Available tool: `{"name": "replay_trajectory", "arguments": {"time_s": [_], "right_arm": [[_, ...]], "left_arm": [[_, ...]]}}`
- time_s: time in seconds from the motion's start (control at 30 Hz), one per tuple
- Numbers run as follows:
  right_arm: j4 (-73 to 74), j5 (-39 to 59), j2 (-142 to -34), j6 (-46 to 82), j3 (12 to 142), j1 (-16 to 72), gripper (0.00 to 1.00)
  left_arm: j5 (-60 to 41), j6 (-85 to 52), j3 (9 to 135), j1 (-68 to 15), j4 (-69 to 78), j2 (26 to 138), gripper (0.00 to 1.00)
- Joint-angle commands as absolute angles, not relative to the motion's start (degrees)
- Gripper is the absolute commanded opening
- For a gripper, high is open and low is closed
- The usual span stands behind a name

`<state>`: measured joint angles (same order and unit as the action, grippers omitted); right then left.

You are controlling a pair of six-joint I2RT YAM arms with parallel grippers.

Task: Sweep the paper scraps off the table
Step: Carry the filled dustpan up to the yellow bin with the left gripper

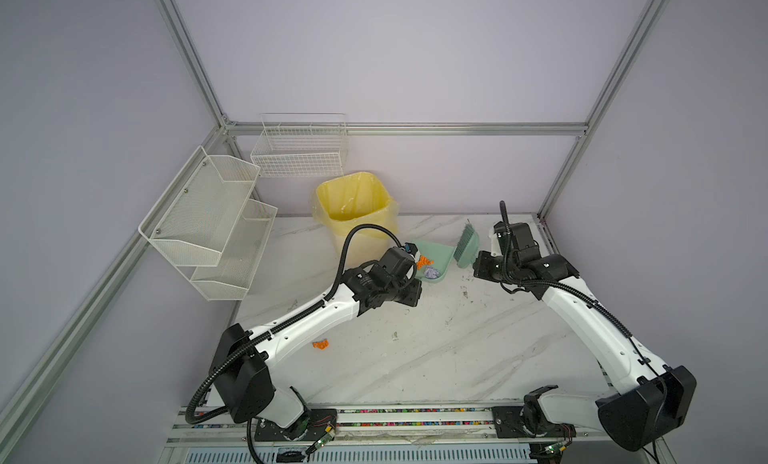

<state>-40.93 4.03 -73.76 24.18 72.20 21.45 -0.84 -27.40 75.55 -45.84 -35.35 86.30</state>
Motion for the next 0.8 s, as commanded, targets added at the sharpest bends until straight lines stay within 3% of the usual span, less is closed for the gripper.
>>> {"name": "replay_trajectory", "arguments": {"time_s": [0.0,0.77], "right_arm": [[-40.4,4.7,-72.8,24.8,72.4,21.3,0.00],[-40.1,3.4,-70.6,23.8,67.6,21.2,0.00]], "left_arm": [[-3.4,-27.6,82.8,-45.6,-34.3,87.8,0.14],[-11.1,-30.1,95.6,-44.5,-40.2,93.1,0.14]]}}
